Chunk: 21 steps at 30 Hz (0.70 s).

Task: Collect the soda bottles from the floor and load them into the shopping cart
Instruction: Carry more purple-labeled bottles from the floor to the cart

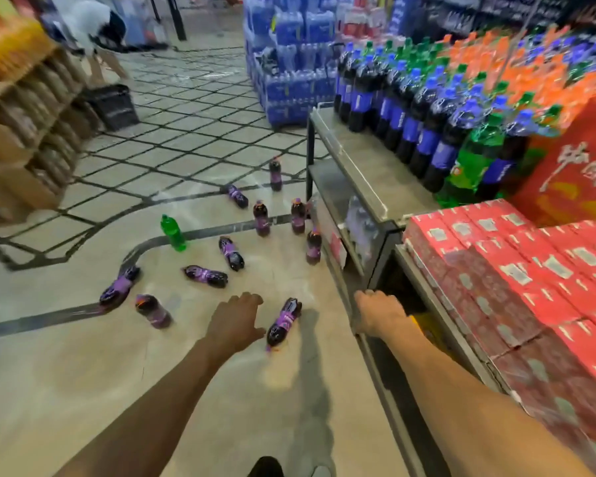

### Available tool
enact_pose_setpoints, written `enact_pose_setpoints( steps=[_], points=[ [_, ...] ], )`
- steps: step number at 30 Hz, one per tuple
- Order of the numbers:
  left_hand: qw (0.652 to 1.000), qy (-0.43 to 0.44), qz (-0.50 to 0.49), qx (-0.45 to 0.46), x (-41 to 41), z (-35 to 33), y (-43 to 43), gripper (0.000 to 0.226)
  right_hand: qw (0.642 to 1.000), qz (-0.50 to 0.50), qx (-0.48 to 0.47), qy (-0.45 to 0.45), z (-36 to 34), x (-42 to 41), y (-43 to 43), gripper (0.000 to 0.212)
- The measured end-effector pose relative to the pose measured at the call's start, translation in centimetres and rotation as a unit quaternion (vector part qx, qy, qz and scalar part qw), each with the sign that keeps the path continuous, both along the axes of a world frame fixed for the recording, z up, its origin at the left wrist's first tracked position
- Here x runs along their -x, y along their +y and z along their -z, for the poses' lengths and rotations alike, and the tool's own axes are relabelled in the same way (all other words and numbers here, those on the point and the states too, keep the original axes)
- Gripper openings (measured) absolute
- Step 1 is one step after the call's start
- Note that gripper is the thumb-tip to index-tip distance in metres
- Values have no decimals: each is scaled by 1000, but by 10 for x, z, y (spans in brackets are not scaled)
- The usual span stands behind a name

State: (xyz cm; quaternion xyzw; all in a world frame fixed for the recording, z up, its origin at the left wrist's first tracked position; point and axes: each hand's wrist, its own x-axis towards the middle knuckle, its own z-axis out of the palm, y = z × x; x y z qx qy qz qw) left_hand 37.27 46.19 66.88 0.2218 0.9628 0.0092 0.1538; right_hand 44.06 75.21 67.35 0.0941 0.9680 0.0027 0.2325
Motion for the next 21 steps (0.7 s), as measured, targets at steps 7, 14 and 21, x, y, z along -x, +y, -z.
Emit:
enact_pose_setpoints(
  steps=[7, 14, 21],
  points=[
    [996, -30, -88, 12, 69, 30, -12, 68, 996, -76, 6, -37, 30, 113, 2, 62],
    [990, -48, -128, -16, 162, 58, 5, 69, 989, -134, -5, -68, 47, 216, 6, 59],
    [985, -92, -144, -5, 241, 89, 33, 68, 984, -164, 1, -71, 54, 303, 32, 59]
  ],
)
